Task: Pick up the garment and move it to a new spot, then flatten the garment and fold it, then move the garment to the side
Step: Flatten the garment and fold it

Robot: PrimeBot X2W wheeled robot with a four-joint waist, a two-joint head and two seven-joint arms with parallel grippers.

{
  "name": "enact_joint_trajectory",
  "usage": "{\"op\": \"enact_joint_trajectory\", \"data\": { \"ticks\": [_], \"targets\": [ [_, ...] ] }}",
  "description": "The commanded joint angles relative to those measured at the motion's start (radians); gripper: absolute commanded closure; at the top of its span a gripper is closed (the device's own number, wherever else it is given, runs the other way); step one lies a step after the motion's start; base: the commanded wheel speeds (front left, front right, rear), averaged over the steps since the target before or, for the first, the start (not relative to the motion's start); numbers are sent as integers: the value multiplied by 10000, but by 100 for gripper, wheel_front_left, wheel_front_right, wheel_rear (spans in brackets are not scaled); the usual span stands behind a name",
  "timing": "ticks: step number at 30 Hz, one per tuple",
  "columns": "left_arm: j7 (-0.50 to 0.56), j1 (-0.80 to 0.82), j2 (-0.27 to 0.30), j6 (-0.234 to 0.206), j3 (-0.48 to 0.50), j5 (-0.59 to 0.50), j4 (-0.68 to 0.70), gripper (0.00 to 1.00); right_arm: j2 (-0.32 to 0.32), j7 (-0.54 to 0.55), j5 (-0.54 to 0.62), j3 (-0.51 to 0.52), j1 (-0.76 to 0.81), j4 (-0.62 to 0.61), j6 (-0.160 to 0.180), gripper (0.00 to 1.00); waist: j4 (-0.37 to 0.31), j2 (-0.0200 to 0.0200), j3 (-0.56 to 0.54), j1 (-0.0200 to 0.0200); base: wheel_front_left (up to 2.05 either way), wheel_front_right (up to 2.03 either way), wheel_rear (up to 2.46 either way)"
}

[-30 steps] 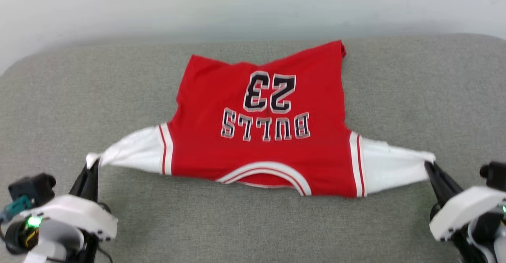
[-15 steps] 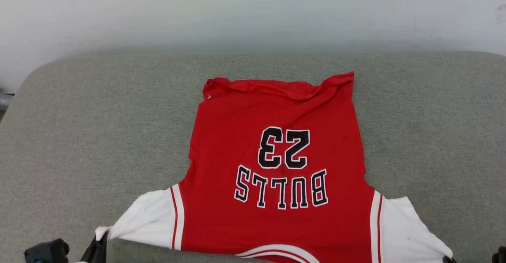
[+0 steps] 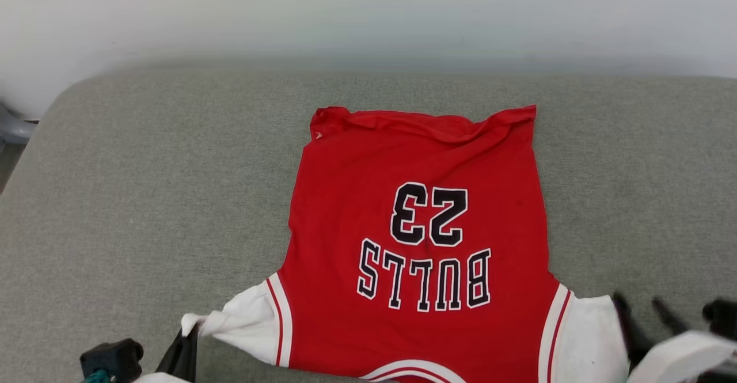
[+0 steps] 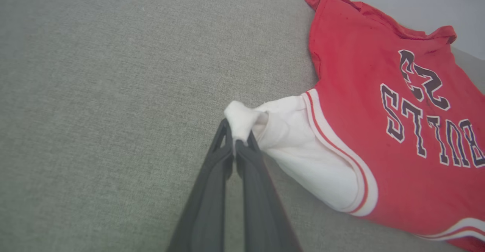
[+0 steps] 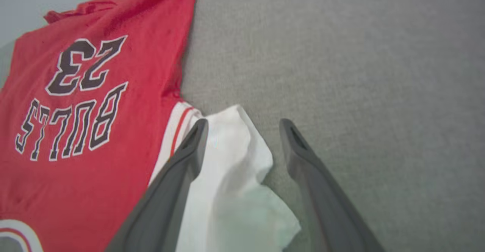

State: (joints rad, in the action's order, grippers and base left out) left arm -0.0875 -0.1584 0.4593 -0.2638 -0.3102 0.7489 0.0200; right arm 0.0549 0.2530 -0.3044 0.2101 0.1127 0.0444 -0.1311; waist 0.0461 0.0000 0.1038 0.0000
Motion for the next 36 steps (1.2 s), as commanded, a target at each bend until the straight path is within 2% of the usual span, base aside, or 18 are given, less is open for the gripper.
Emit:
{"op": "enact_joint_trajectory", "data": {
  "ticks": [1, 5, 11, 19, 23, 30, 33, 36],
  "targets": [
    [-77, 219, -51, 55, -31, -113, 56, 100, 164, -258, 108, 37, -421, -44, 7, 0, 60, 0, 92, 0, 0, 0, 0],
    [-237, 627, -109, 121, -210, -366, 162, 100, 483, -617, 238, 18, -1869, 358, 7, 0, 236, 0, 378, 0, 0, 0, 0],
    [-473, 1471, -284, 320, -341, -570, 339, 100, 1047, -242, 294, -193, -4460, 1730, 7, 0, 651, 0, 1298, 0, 0, 0, 0],
    [-790, 2839, -721, 986, -945, -947, 91, 100, 2046, 2022, 119, -485, -7959, 4540, 7, 0, 1557, 0, 2594, 0, 0, 0, 0],
    [-933, 3401, -874, 1282, -1186, -1067, -49, 100, 2399, 2988, 206, -780, -9262, 5497, 7, 0, 1914, 0, 3070, 0, 0, 0, 0],
    [-1128, 4094, -1124, 1675, -1392, -1116, -287, 100, 2690, 3881, 509, -1003, -10850, 6833, 7, 0, 2287, 0, 3800, 0, 0, 0, 0],
    [-1202, 4214, -1175, 1753, -1419, -1123, -390, 100, 2674, 4089, 571, -1175, -10989, 7165, 6, 0, 2345, 0, 3948, 0, 0, 0, 0],
    [-1283, 4319, -1250, 1835, -1456, -1122, -583, 100, 2527, 4840, 442, -1677, -10741, 7868, 3, 0, 2394, 0, 4040, 0, 0, 0, 0]
  ]
}}
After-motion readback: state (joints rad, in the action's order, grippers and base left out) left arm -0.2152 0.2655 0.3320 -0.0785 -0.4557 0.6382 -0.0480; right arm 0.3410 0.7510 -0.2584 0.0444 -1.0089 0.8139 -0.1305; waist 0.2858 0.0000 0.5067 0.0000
